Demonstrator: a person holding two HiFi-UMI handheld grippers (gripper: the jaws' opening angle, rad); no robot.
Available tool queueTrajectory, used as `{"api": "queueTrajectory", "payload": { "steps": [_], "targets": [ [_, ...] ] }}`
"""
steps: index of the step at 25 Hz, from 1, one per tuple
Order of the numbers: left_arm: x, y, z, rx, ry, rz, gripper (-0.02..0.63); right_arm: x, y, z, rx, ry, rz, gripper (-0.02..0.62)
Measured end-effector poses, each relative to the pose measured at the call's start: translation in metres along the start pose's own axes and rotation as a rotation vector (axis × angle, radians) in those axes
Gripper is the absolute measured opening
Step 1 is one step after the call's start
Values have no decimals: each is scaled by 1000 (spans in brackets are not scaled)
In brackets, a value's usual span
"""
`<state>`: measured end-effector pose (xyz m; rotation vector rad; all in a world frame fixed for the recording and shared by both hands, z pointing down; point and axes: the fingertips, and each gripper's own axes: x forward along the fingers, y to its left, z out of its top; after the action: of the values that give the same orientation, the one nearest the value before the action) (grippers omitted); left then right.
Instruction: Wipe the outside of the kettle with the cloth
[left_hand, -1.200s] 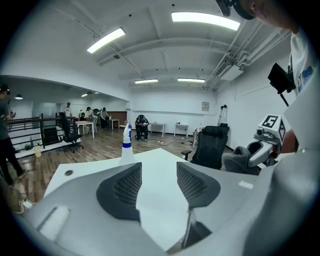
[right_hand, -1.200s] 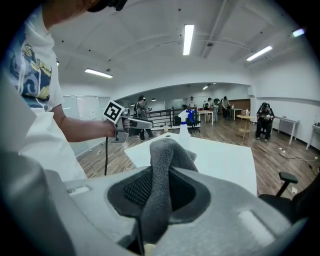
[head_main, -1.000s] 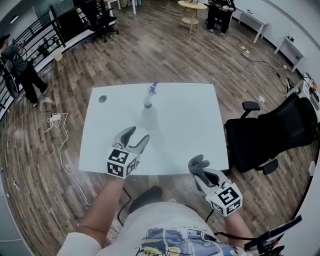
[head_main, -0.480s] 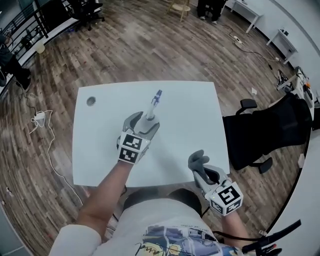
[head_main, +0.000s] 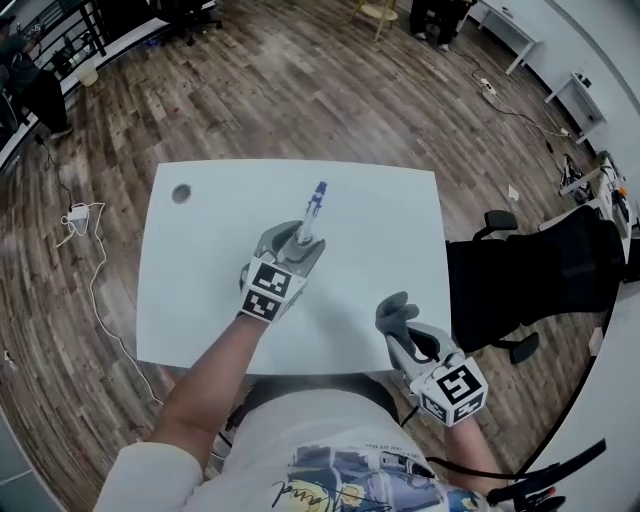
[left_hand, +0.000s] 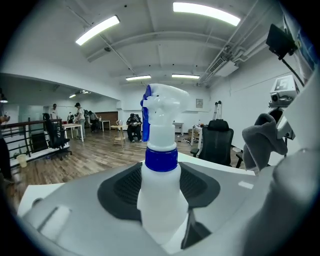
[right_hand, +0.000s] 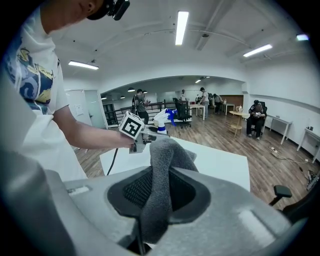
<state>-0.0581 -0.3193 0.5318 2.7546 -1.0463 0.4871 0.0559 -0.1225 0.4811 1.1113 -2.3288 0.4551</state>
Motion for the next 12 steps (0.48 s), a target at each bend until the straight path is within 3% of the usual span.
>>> {"api": "queueTrajectory", "payload": {
  "steps": [6,12],
  "targets": [
    [-12,-12,21,-17,-28,6,213,-9,-22,20,-52,-54,47,78],
    [-35,-48,60,-37,-72,-60,212,-22,-35,76,-156,-190,108,78]
  ]
}}
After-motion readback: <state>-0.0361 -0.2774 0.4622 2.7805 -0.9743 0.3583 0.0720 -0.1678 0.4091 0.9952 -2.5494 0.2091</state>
